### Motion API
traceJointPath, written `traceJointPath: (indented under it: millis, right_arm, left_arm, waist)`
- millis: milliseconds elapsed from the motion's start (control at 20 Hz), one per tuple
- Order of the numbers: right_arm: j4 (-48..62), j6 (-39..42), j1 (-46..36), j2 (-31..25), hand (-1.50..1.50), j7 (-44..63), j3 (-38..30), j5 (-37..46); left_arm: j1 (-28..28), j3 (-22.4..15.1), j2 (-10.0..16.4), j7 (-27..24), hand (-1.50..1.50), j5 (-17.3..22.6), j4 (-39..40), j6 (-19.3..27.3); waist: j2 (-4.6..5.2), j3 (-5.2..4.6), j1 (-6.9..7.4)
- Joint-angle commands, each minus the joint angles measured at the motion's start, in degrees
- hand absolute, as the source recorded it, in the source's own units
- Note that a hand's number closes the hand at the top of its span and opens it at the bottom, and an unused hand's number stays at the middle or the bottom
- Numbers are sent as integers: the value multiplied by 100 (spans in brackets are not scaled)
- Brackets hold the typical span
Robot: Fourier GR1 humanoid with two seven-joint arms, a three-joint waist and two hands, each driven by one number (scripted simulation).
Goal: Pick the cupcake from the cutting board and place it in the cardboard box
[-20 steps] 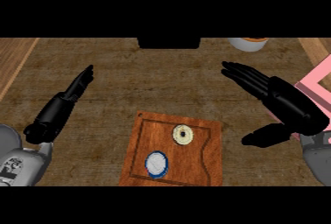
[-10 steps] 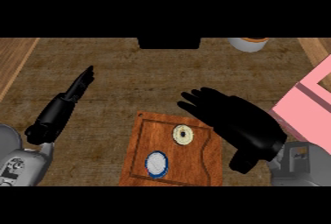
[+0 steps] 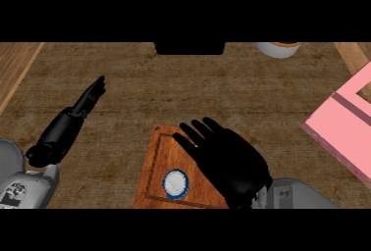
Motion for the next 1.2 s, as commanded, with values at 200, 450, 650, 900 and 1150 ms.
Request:
traceJointPath:
  millis: [200, 450, 650, 900, 1150]
  right_arm:
    - [72, 499, 433, 449, -150, 201, 36, 531]
    - [622, -148, 491, 822, -150, 110, 487, 1493]
    - [782, -159, 533, 764, -150, -361, 237, 1734]
    - [1704, -384, 350, 1204, -150, -432, 354, 2295]
    - [2027, -686, 478, 931, -150, -1083, 25, 2591]
  left_arm:
    - [-109, 219, -260, 203, 0, -191, -47, -256]
    - [-268, 518, -144, 225, 0, -220, 95, -537]
    - [-160, 536, -482, -295, 0, -505, 580, -476]
    - [-61, 630, -529, 104, 0, -509, -11, -520]
    - [362, 542, -698, 198, 0, -669, -457, -602]
  waist:
    - [8, 5, -19]
    - [13, 5, -11]
    - [18, 4, -24]
    - [15, 4, 7]
    - [11, 6, 21]
